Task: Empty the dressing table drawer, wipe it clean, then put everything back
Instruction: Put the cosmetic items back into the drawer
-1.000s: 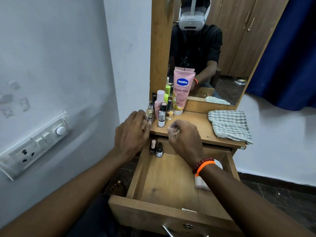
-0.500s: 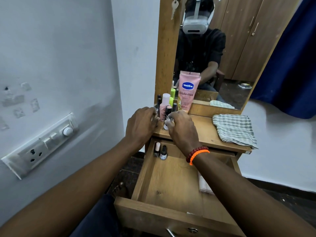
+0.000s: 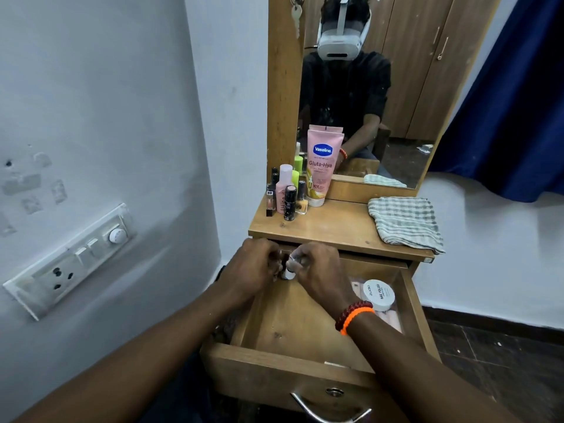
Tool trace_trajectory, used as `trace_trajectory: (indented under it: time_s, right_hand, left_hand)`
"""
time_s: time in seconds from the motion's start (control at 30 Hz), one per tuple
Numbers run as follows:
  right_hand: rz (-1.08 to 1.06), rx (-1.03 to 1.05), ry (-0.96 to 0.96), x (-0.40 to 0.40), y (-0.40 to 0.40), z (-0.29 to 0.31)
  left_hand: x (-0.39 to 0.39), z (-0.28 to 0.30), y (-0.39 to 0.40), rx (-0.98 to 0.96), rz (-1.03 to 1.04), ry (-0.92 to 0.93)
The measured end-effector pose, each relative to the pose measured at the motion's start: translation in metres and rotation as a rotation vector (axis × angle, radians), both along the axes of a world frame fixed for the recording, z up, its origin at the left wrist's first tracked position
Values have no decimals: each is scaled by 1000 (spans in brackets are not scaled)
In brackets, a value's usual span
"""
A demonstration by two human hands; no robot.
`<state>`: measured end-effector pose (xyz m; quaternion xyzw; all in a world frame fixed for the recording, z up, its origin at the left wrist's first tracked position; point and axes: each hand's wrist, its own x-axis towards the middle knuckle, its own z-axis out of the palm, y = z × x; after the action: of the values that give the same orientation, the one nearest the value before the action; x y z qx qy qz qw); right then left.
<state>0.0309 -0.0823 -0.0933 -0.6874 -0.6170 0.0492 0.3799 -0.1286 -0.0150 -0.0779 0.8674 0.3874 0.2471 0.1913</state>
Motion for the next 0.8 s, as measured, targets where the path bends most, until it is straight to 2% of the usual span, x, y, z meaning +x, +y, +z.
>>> trace_trajectory:
  time_s: [0.17, 0.47, 0.8]
  right_hand:
    - [29, -64, -35, -5, 8, -15]
    - [66, -93, -103, -9, 19, -29]
    - [83, -97, -98, -5, 9, -21]
  left_hand:
    - [1, -16, 9, -6, 39, 104]
    - [10, -12, 7, 122, 12, 279]
    - [3, -5, 0, 120, 3, 247]
